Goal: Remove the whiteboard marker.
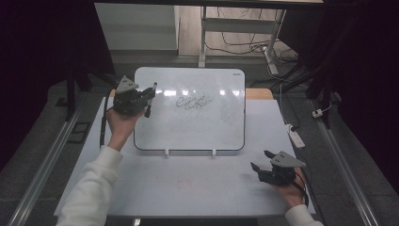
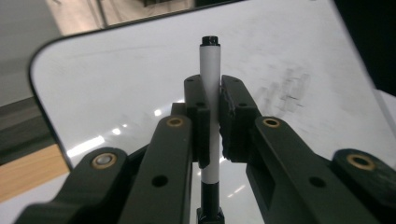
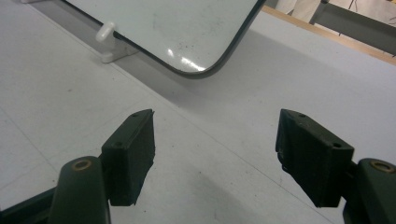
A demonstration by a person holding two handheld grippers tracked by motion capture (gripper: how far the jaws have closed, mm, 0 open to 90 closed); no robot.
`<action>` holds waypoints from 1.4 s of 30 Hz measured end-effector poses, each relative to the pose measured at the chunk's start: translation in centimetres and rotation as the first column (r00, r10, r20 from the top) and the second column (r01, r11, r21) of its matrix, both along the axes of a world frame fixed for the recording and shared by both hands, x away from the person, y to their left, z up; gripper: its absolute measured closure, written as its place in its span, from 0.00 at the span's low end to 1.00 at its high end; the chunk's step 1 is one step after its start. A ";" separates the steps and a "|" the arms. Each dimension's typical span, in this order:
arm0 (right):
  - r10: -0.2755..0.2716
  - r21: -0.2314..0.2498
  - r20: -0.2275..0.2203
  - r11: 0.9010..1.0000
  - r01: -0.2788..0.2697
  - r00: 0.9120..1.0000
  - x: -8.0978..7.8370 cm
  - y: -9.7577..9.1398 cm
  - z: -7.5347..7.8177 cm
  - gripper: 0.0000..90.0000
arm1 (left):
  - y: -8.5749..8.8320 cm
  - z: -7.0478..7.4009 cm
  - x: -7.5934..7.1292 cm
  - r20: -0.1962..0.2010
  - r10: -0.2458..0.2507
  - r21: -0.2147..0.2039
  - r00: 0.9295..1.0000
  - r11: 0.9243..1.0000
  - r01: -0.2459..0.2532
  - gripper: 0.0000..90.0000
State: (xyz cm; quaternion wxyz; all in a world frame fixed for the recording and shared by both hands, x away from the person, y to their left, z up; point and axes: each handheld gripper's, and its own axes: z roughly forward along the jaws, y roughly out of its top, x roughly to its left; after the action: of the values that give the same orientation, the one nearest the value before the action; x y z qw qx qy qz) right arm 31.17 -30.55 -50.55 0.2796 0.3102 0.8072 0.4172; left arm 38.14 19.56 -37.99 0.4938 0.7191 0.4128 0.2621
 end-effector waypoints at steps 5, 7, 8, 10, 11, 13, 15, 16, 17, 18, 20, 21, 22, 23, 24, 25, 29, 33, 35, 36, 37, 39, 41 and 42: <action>0.008 0.015 0.000 1.000 -0.008 1.000 -0.1 0.2 0.2 0.34 | -0.2 -0.9 -2.5 0.010 -0.062 -0.033 0.998 0.998 0.062 0.91; 0.015 0.029 -0.006 0.999 -0.014 1.000 -0.1 0.3 0.3 0.34 | -0.3 -1.3 -3.5 0.016 -0.082 -0.047 0.997 0.995 0.082 0.91; 0.017 0.036 -0.015 0.999 -0.017 1.000 -0.1 0.4 0.3 0.34 | -0.4 -1.5 -4.0 0.017 -0.093 -0.053 0.995 0.994 0.094 0.91; 0.022 0.042 -0.019 0.999 -0.021 1.000 -0.1 0.5 0.3 0.34 | -0.6 -2.0 -4.8 0.019 -0.111 -0.060 0.994 0.992 0.112 0.91; 0.032 0.049 -0.022 0.998 -0.031 0.999 -0.1 0.6 0.4 0.34 | -0.8 -2.2 -5.1 0.016 -0.126 -0.066 0.992 0.990 0.127 0.91; 0.043 0.055 -0.020 0.998 -0.042 0.999 -0.2 0.8 0.4 0.34 | -1.1 -2.7 -5.7 0.016 -0.148 -0.072 0.989 0.986 0.149 0.91; 0.046 0.065 -0.022 0.997 -0.045 0.999 -0.3 1.1 0.6 0.35 | -1.5 -3.0 -6.2 0.014 -0.171 -0.075 0.985 0.982 0.172 0.91; 0.046 0.065 -0.022 0.997 -0.045 0.999 -0.3 1.1 0.6 0.35 | -1.7 -3.2 -6.4 0.014 -0.183 -0.074 0.983 0.980 0.183 0.91; 0.052 0.071 -0.025 0.996 -0.050 0.998 -0.3 1.3 0.6 0.35 | -2.0 -3.4 -6.5 0.012 -0.197 -0.074 0.980 0.978 0.197 0.91; 0.061 0.085 -0.033 0.995 -0.058 0.998 -0.4 1.6 0.8 0.35 | -2.4 -3.5 -6.6 0.013 -0.209 -0.074 0.978 0.975 0.209 0.91; 0.066 0.090 -0.035 0.994 -0.062 0.997 -0.4 1.8 0.8 0.35 | -3.1 -3.9 -6.8 0.010 -0.233 -0.070 0.972 0.970 0.233 0.91; 0.076 0.086 -0.025 0.994 -0.074 0.997 -0.6 2.3 1.0 0.35 | -3.4 -4.0 -6.9 0.010 -0.244 -0.069 0.970 0.967 0.244 0.91; 0.076 0.086 -0.025 0.994 -0.074 0.997 -0.6 2.3 1.0 0.35 | -3.7 -4.2 -7.0 0.009 -0.254 -0.068 0.967 0.965 0.254 0.91; 0.082 0.079 -0.022 0.994 -0.080 0.996 -0.6 2.5 1.0 0.35 | -4.1 -4.4 -7.0 0.006 -0.262 -0.068 0.965 0.963 0.262 0.91; 0.088 0.078 -0.022 0.993 -0.087 0.996 -0.7 2.7 1.0 0.34 | -4.4 -4.5 -7.0 0.006 -0.269 -0.066 0.963 0.961 0.269 0.91; 0.104 0.081 -0.025 0.992 -0.101 0.994 -0.8 3.2 1.1 0.35 | -4.7 -4.7 -7.0 0.004 -0.275 -0.069 0.961 0.959 0.275 0.91; 0.129 0.092 -0.031 0.988 -0.125 0.991 -0.9 4.0 1.3 0.35 | -5.9 -5.2 -7.1 -0.009 -0.304 -0.063 0.953 0.951 0.303 0.91; 0.149 0.107 -0.037 0.984 -0.144 0.988 -1.0 4.7 1.5 0.35 | -7.0 -5.3 -7.4 -0.011 -0.328 -0.054 0.945 0.944 0.327 0.91; 0.164 0.115 -0.039 0.981 -0.159 0.986 -1.0 5.2 1.6 0.35 | -7.7 -5.4 -7.5 -0.010 -0.344 -0.042 0.939 0.938 0.343 0.91; 0.171 0.119 -0.044 0.979 -0.165 0.984 -1.1 5.5 1.6 0.35 | -8.0 -5.5 -7.6 -0.010 -0.350 -0.031 0.937 0.936 0.350 0.91; 0.177 0.120 -0.044 0.978 -0.171 0.983 -1.1 5.8 1.6 0.35 | -8.4 -5.6 -7.7 -0.008 -0.357 -0.022 0.934 0.934 0.356 0.91; 0.192 0.118 -0.043 0.976 -0.186 0.980 -1.2 6.4 1.7 0.35 | -9.0 -5.7 -7.9 -0.011 -0.373 -0.005 0.928 0.928 0.373 0.91; 0.204 0.123 -0.049 0.973 -0.197 0.978 -1.4 7.0 1.8 0.35 | -9.6 -5.9 -7.9 -0.015 -0.386 0.003 0.922 0.922 0.386 0.91; 0.209 0.124 -0.051 0.972 -0.202 0.976 -1.4 7.2 1.8 0.35 | -9.9 -6.0 -7.9 -0.017 -0.391 0.004 0.920 0.920 0.391 0.91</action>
State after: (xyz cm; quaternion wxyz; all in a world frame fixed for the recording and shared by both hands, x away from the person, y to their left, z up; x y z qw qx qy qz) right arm 29.73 -23.32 -48.70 0.1900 0.2540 0.8175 0.4807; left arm 30.20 9.68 -44.00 0.5302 0.7909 0.2638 0.1540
